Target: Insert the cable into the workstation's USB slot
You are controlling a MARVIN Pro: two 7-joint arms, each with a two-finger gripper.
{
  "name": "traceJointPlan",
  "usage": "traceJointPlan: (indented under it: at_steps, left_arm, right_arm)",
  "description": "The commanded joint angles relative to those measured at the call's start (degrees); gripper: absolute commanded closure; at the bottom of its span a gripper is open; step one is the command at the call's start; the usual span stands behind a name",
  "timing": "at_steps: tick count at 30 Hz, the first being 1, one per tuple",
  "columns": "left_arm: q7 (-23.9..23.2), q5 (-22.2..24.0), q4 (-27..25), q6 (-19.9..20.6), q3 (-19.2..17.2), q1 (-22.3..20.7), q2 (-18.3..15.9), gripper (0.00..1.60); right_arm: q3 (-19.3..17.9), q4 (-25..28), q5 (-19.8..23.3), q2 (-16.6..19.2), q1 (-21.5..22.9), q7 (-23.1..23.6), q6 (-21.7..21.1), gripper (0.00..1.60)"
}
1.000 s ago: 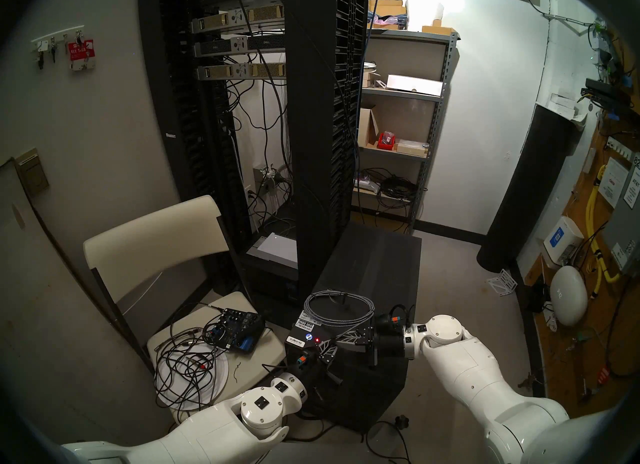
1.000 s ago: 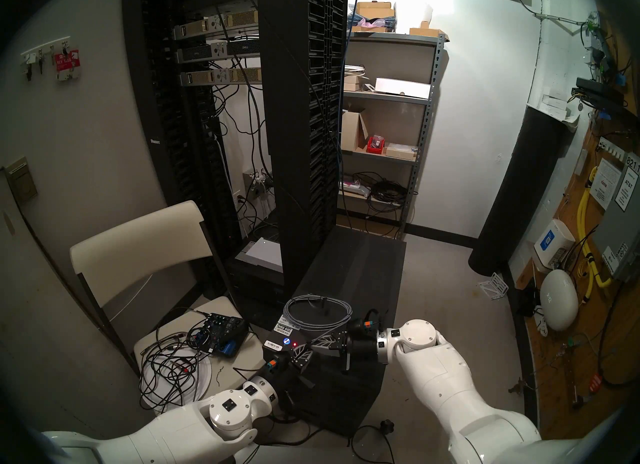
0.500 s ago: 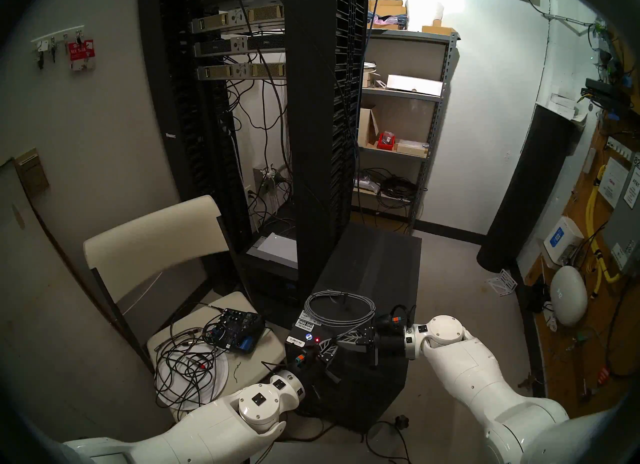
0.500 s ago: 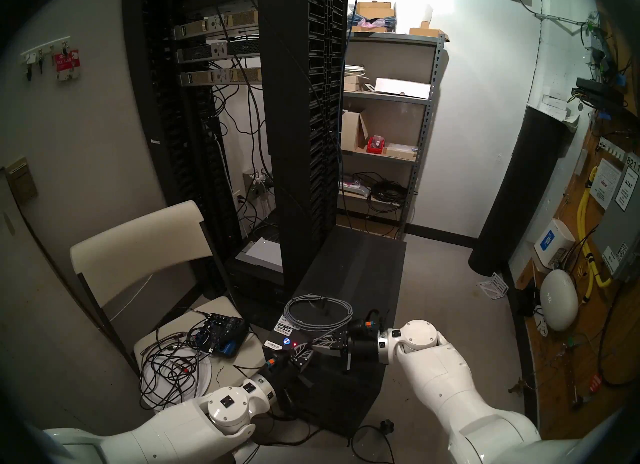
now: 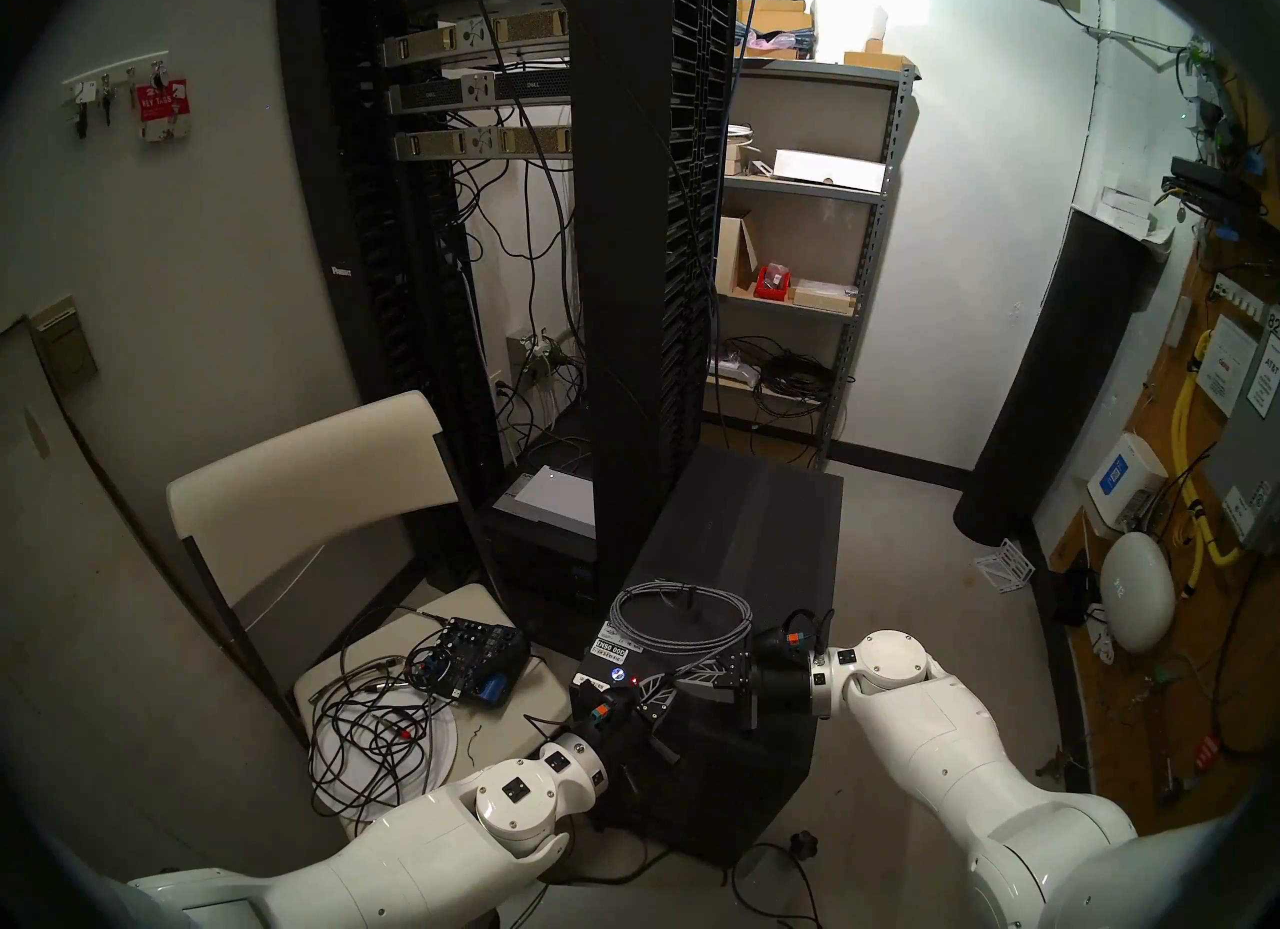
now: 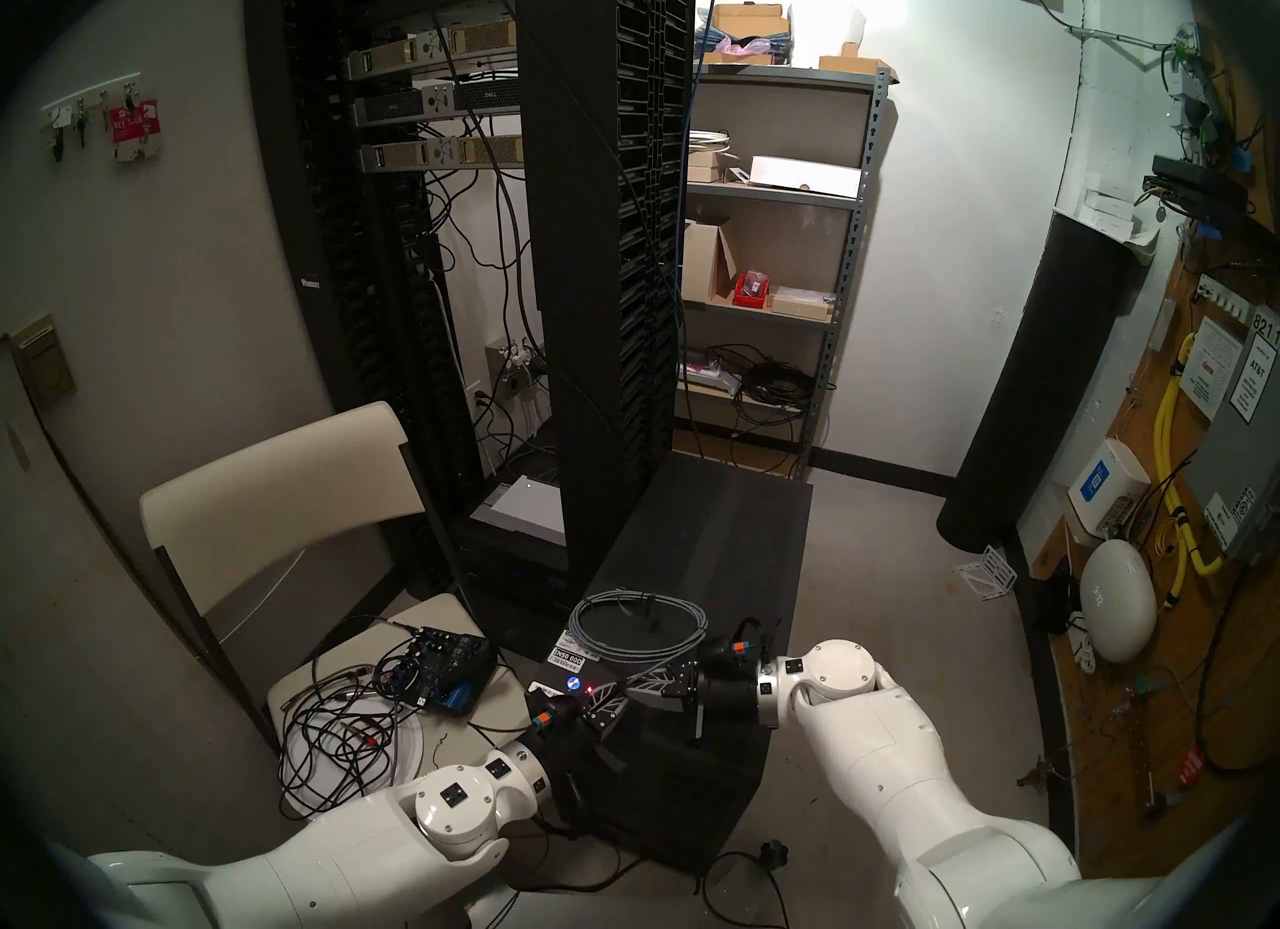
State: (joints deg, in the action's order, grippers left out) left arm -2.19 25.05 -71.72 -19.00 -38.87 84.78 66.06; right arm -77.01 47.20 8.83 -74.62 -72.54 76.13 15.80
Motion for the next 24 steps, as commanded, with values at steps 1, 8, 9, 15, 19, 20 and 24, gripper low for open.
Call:
traceJointPlan:
  at_steps: [1, 8, 9, 15, 19, 20, 24]
  left_arm:
    - [-0.5, 1.3, -0.7, 1.1, -1.1, -0.7, -1.0, 1.6]
    - [-0.9, 2.1, -1.3, 1.9, -1.5, -0.2, -1.3, 1.6]
    - [-0.9, 2.1, -1.3, 1.9, -1.4, -0.1, -1.3, 1.6]
    - [-0.9, 1.5, -0.5, 1.8, -0.9, -0.2, -1.0, 1.6]
    - [-1.0, 1.9, -0.6, 2.3, -0.9, -0.2, -1.1, 1.6]
    - [-1.1, 2.0, -0.7, 2.6, -0.9, -0.1, -1.3, 1.6]
    - [-1.3, 1.7, -0.8, 2.7, -0.6, -0.1, -1.6, 1.6]
  right_arm:
    - [0.3, -0.7, 0.4, -0.9, 1.8, 1.2, 0.4, 1.6]
    - [0.3, -1.4, 0.4, -1.1, 2.4, 1.5, 0.6, 1.6]
    - [0.3, -1.5, 0.4, -1.1, 2.4, 1.5, 0.7, 1.6]
    - [0.3, -2.0, 0.3, -1.2, 2.7, 1.6, 0.8, 1.6]
    - [0.3, -1.8, 0.3, -1.1, 2.6, 1.6, 0.7, 1.6]
    - [0.3, -1.8, 0.3, -1.1, 2.6, 1.6, 0.7, 1.6]
    - [0.2, -1.8, 0.3, -1.1, 2.6, 1.7, 0.7, 1.6]
